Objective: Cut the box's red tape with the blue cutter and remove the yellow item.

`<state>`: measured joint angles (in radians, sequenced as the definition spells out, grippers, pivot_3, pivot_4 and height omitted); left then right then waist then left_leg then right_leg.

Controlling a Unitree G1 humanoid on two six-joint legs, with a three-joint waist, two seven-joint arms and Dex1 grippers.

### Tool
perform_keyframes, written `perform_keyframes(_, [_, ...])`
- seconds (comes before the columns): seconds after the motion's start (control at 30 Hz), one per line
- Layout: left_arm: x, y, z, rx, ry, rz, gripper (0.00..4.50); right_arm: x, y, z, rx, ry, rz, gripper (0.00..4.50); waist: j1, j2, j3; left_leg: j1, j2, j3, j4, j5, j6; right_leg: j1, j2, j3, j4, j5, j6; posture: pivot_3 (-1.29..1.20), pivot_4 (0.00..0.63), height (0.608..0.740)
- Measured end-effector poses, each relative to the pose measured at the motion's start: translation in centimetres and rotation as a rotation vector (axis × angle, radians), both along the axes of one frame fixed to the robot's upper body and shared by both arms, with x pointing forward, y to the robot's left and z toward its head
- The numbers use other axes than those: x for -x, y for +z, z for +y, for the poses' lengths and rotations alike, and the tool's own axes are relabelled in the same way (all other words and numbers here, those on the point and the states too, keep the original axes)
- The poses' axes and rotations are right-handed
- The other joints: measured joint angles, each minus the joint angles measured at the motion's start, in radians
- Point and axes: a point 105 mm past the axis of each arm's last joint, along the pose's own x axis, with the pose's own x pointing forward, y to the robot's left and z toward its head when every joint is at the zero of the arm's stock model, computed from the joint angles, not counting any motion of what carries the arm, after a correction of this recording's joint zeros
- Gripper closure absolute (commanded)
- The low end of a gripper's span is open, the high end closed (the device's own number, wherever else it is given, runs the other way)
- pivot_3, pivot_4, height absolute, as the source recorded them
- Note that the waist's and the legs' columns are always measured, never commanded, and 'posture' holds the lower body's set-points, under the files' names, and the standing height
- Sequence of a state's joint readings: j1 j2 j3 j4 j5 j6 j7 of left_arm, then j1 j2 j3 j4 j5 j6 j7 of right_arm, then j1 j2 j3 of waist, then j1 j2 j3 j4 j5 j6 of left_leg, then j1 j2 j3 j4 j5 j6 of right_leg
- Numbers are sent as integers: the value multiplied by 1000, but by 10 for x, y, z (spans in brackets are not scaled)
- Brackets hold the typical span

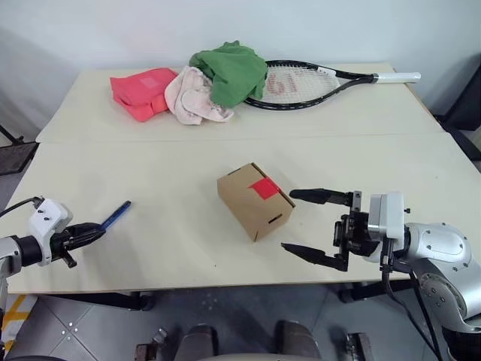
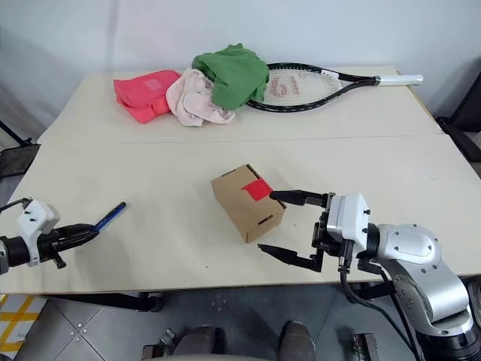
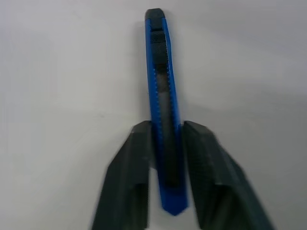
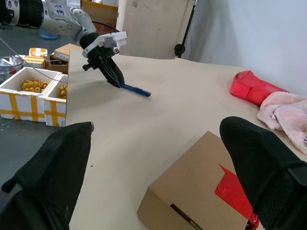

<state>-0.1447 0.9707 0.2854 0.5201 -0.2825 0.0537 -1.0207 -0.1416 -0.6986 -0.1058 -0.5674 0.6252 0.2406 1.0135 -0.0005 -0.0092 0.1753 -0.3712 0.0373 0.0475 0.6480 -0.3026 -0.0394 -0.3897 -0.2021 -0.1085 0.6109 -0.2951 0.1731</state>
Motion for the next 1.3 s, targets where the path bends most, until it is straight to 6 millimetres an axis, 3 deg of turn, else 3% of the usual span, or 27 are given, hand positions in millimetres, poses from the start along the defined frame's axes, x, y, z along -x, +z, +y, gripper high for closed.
perform_keyframes(0.23, [-4, 3, -17, 2, -59, -10, 3973, -1, 2, -5, 13, -19, -9, 0, 10, 1, -1, 0, 0, 0, 1, 0, 0, 0, 0, 1, -1, 0, 0, 0, 150, 740])
perform_keyframes(0.33, [-2, 5, -49, -16, -211, 9, 3973, 0, -1, -8, 19, -28, 13, 0, 21, 1, 0, -1, 0, 1, 1, -2, 0, 0, 0, 1, -1, 0, 0, 0, 150, 740])
perform_keyframes(0.53, [20, 7, -152, -84, -670, 122, 3973, 11, -5, -40, 69, -153, 71, 0, 30, -3, 2, -4, 0, 1, 3, -5, 1, -1, 0, 1, -5, 0, 0, 0, 150, 740])
perform_keyframes(0.73, [29, 2, -215, -109, -828, 147, 3973, 28, -23, -64, 122, -291, 176, 0, 27, -4, 2, -4, 0, 3, 4, -5, 1, 0, 0, 1, -6, 0, 0, 0, 150, 740])
perform_keyframes(0.83, [23, -2, -242, -111, -827, 135, 3988, 37, -40, -72, 183, -342, 237, 608, 30, -5, 2, -3, 0, 3, 7, -5, 2, 2, 0, 1, -6, 0, 0, 0, 150, 740])
perform_keyframes(1.0, [19, -2, -271, -122, -834, 146, 3988, 44, -59, -76, 277, -360, 301, 2294, 30, -5, 3, -2, 0, 2, 13, -9, 6, 6, 0, 1, -7, 1, 0, 0, 150, 740])
perform_keyframes(1.2, [23, -1, -282, -157, -846, 187, 3988, 38, -69, -49, 343, -283, 337, 4491, 28, -5, 2, -1, 1, 1, 14, -11, 6, 8, 1, 1, -8, 1, 0, 0, 150, 740])
perform_keyframes(1.3, [27, 0, -286, -187, -871, 203, 3988, 23, -67, -31, 348, -261, 327, 4491, 26, -5, 2, -1, 1, 1, 15, -11, 6, 9, 1, 1, -10, 1, 0, 0, 150, 740])
